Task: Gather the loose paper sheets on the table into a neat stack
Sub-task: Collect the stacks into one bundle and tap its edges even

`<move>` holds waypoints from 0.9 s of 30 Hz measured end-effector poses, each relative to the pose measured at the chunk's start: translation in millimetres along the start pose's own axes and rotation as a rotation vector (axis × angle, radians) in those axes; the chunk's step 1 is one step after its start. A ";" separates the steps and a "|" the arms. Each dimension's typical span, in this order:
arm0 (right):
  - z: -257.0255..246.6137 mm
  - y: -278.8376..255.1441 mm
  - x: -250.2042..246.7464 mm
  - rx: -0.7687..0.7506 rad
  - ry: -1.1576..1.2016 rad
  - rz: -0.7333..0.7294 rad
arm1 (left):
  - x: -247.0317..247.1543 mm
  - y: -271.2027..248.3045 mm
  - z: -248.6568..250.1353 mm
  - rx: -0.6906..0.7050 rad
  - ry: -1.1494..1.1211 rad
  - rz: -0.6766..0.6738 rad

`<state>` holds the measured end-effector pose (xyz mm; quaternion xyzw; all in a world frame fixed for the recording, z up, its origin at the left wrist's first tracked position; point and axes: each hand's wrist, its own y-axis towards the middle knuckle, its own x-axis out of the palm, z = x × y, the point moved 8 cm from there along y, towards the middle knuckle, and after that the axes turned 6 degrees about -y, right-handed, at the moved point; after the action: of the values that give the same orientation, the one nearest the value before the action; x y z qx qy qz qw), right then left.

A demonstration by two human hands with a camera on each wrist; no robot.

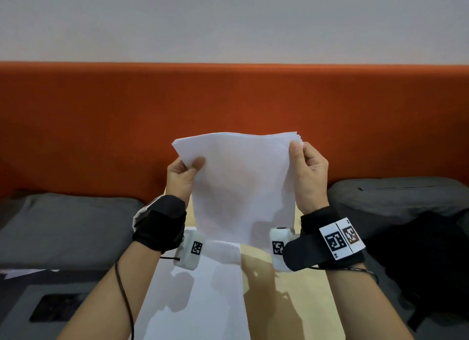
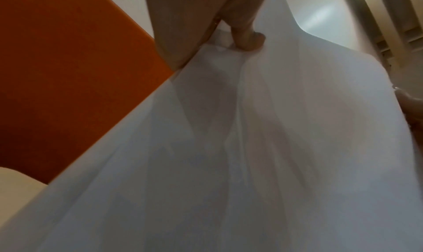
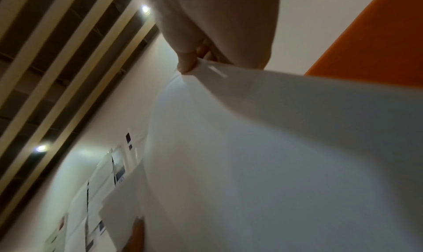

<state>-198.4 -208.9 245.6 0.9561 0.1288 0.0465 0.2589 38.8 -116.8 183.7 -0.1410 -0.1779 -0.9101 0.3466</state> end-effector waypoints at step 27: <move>88.5 -19.2 -61.7 0.461 -0.048 -0.002 | 28.0 -33.5 -79.5 -0.332 0.166 -0.295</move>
<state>-248.2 -252.4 158.3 0.9907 0.1307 -0.0070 0.0365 -14.7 -143.3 115.5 -0.0931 -0.0154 -0.9762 0.1952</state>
